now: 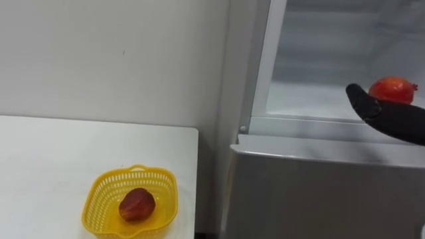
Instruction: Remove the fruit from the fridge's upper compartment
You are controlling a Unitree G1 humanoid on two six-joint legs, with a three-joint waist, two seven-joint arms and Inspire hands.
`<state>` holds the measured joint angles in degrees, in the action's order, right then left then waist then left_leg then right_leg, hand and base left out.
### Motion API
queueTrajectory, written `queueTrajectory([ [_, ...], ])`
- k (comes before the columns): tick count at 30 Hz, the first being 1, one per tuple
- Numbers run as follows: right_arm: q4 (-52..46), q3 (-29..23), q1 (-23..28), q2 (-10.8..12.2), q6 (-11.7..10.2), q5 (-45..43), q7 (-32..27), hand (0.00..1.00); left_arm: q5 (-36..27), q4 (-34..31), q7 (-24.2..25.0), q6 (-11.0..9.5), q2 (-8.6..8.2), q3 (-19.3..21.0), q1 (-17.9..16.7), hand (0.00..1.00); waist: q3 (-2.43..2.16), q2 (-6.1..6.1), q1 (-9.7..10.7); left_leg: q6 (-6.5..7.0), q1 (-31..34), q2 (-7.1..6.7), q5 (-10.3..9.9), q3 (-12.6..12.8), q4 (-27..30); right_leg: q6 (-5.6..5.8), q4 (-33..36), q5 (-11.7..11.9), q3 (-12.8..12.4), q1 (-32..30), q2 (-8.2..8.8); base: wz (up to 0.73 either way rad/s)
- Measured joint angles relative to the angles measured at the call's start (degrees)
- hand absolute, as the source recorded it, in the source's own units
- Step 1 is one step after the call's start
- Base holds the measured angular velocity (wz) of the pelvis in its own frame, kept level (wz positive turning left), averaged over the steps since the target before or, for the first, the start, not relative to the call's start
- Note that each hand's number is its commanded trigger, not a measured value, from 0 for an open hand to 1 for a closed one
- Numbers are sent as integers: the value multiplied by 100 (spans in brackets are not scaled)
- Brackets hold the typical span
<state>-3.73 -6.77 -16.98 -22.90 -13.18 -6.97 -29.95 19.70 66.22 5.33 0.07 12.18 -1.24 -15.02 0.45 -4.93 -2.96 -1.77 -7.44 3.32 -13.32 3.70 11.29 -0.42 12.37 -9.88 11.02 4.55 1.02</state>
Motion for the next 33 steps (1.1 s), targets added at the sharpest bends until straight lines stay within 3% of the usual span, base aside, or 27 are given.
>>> queueTrajectory([
  [6,617,-184,-209,-361,11,334,11,0,4,-149,85,-9,4,113,-86,0,-10,-7,-34,0,-7,-3,1,-37,-13,1,-27,0,18,22,-3,2],
  [10,1242,-186,-493,-689,211,792,142,0,4,-274,132,0,7,225,-68,0,-39,-62,-27,0,-8,-5,3,-69,-9,0,-49,0,52,17,-1,2],
  [16,1481,-187,-561,-925,330,955,343,0,7,-253,163,80,21,393,-29,0,-47,-105,-40,0,23,-4,3,-69,-3,0,-57,0,56,-51,0,0],
  [23,1781,-191,-571,-1103,369,1267,590,0,5,-286,219,126,73,520,-24,0,-50,-159,-46,0,75,-2,3,-71,8,-2,-44,2,53,-68,-1,0],
  [27,2342,-173,-891,-1107,520,1373,749,0,5,-306,250,132,82,556,-37,0,-37,-181,-43,0,89,-1,3,-73,12,-2,-29,1,47,-79,-1,0],
  [33,2652,-174,-1130,-1109,575,1657,876,0,7,-389,255,217,112,557,-60,0,-32,-195,-48,0,97,-3,3,-74,18,-2,-39,1,43,-80,-1,0],
])
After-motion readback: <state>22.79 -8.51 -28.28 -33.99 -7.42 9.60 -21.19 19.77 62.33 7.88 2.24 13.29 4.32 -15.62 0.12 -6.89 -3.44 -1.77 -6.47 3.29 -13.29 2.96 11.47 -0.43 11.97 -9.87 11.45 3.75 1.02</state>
